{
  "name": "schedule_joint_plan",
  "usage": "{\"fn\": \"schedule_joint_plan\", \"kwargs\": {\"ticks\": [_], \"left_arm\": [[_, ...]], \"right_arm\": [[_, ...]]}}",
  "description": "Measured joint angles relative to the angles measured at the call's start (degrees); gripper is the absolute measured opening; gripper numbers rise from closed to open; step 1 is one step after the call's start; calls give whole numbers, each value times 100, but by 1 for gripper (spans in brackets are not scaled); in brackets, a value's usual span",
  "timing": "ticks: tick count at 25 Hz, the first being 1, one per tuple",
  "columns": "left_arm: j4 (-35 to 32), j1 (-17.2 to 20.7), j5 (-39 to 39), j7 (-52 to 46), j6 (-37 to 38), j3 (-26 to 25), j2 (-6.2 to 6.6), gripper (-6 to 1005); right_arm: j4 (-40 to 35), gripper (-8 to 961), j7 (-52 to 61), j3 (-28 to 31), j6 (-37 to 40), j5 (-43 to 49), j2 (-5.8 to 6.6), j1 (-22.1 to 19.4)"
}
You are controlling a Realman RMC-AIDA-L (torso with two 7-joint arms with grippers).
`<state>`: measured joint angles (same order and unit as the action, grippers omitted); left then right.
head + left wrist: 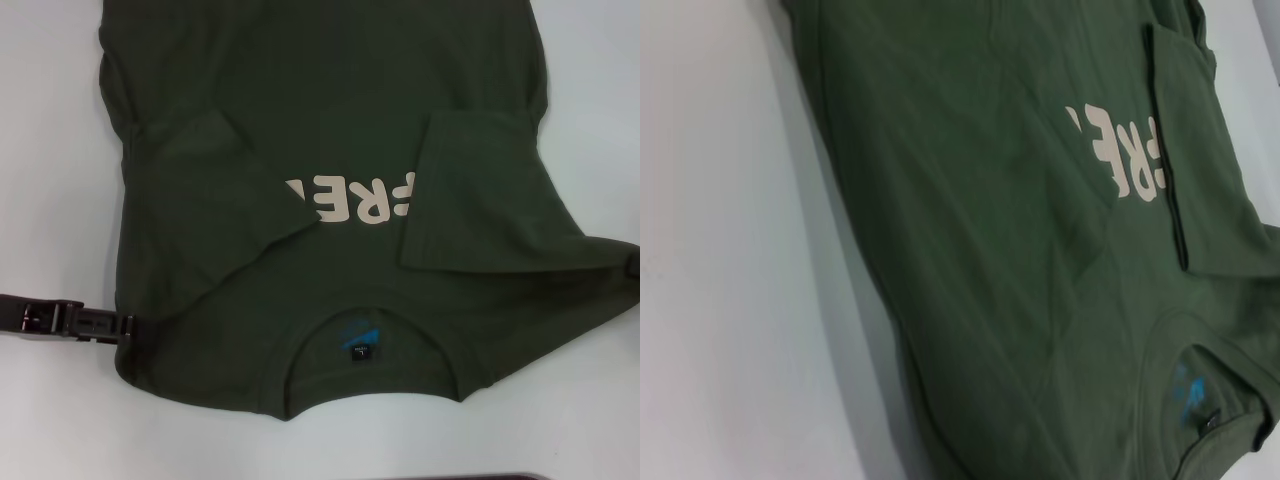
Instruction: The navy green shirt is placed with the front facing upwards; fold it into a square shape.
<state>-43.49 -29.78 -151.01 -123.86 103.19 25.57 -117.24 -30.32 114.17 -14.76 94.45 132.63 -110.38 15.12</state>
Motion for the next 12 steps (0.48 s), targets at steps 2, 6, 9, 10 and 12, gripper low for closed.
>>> {"fn": "schedule_joint_plan", "kwargs": {"ticks": [2,6,9,10,12], "left_arm": [[0,-9,-1,1,-1,0,0,837],[-1,-21,-24,2,-1,0,0,815],[-1,-23,-19,2,-12,0,0,799],[-1,-23,-15,3,-17,0,0,793],[-1,-23,-9,2,-47,0,0,782]], "right_arm": [[0,29,0,0,0,0,0,0],[0,29,0,0,-7,0,0,8],[0,29,0,0,-8,0,0,9],[0,29,0,0,-10,0,0,9],[0,29,0,0,-14,0,0,14]]}}
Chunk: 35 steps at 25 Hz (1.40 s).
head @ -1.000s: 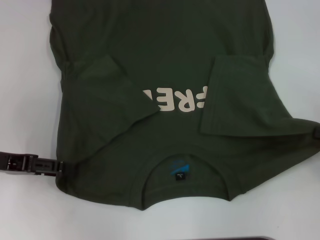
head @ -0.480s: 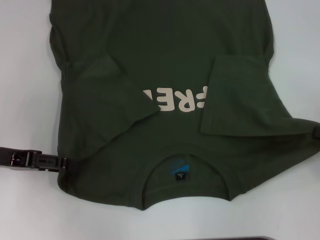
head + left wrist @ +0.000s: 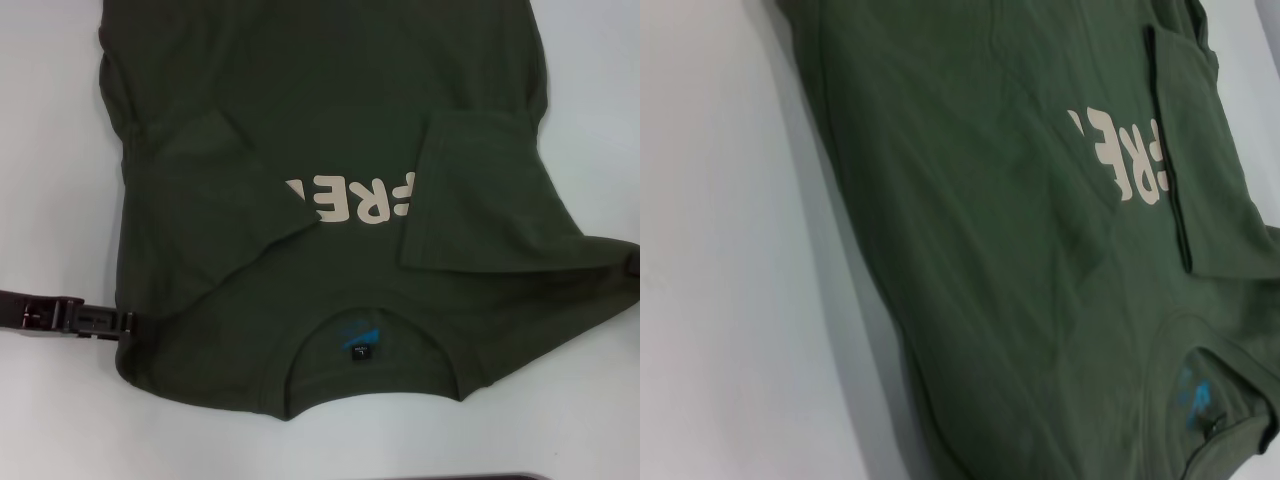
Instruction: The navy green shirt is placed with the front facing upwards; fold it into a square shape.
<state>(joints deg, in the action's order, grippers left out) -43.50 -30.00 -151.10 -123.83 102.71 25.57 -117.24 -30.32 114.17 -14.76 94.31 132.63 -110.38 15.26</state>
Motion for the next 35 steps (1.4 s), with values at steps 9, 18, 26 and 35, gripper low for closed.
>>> {"fn": "schedule_joint_plan", "kwargs": {"ticks": [9,18,26,35], "left_arm": [[0,4,4,-39,-145,0,0,738],[8,-19,-25,-51,-183,1,0,735],[9,-23,-41,-42,-136,58,18,734],[9,-66,-43,-51,-68,157,27,733]], "right_arm": [[0,29,0,0,-2,1,0,13],[0,29,0,0,-8,0,0,42],[0,29,0,0,-11,1,0,62],[0,29,17,0,-53,0,0,85]]}}
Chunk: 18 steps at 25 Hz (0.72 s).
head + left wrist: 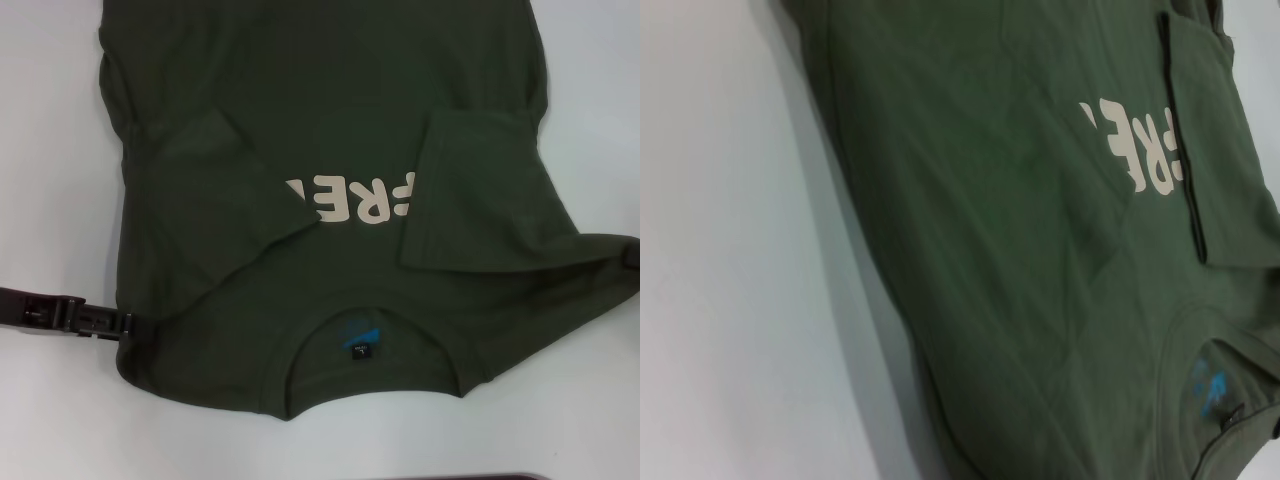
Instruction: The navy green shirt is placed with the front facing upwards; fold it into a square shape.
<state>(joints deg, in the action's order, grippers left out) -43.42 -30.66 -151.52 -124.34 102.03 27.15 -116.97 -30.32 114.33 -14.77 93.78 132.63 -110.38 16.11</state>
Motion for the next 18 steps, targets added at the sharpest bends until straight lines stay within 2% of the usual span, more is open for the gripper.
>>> {"fn": "schedule_joint_plan", "kwargs": {"ticks": [13,18], "left_arm": [[43,-66,0,3,43,1,9,735],[44,-83,0,15,60,45,23,697]], "right_arm": [[0,29,19,0,-10,0,0,3],[0,29,32,0,-9,0,0,17]]}}
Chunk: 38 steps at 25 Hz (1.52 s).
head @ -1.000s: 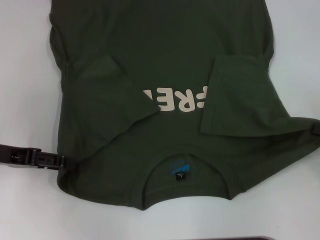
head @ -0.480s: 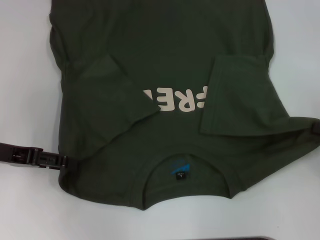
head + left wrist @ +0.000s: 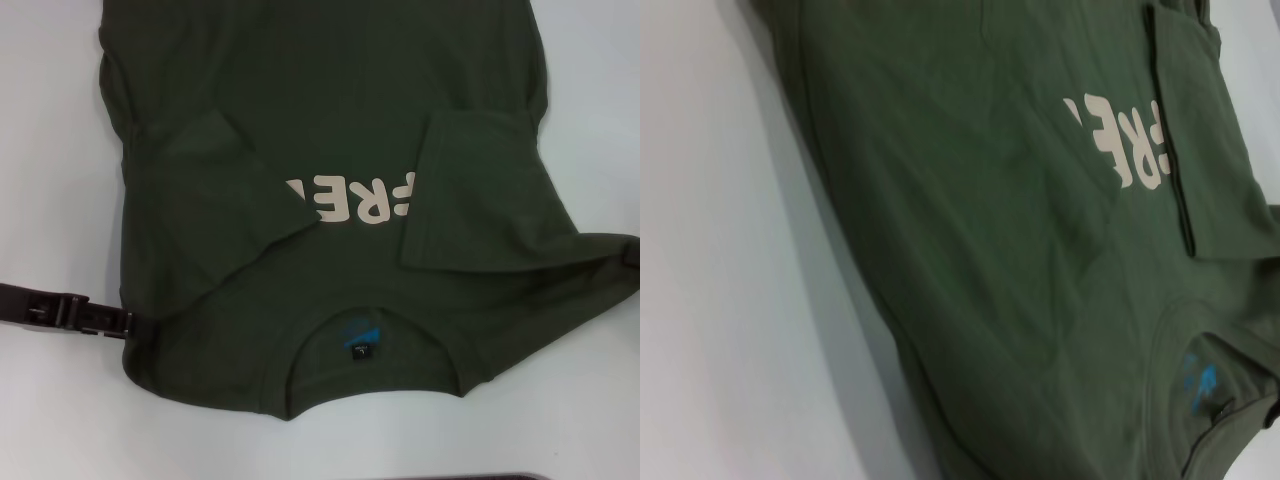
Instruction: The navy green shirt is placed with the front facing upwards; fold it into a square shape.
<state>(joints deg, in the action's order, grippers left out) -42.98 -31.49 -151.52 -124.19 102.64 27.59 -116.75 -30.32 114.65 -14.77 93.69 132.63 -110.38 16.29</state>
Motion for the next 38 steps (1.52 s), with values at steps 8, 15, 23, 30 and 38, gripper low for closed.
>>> {"fn": "schedule_joint_plan", "kwargs": {"ticks": [8,15,23,30,38], "left_arm": [[1,-16,-1,-26,-26,83,21,485],[45,-16,-5,-25,-73,90,19,193],[97,-37,-9,-18,-154,97,31,51],[43,-8,-67,-24,-148,24,79,51],[-48,31,-134,113,323,-34,89,50]], "right_arm": [[0,29,5,0,1,0,26,30],[0,29,4,0,-1,0,26,40],[4,29,-5,0,-23,0,26,41],[5,29,-36,0,9,0,9,-61],[9,29,-164,0,193,0,-40,-277]]}}
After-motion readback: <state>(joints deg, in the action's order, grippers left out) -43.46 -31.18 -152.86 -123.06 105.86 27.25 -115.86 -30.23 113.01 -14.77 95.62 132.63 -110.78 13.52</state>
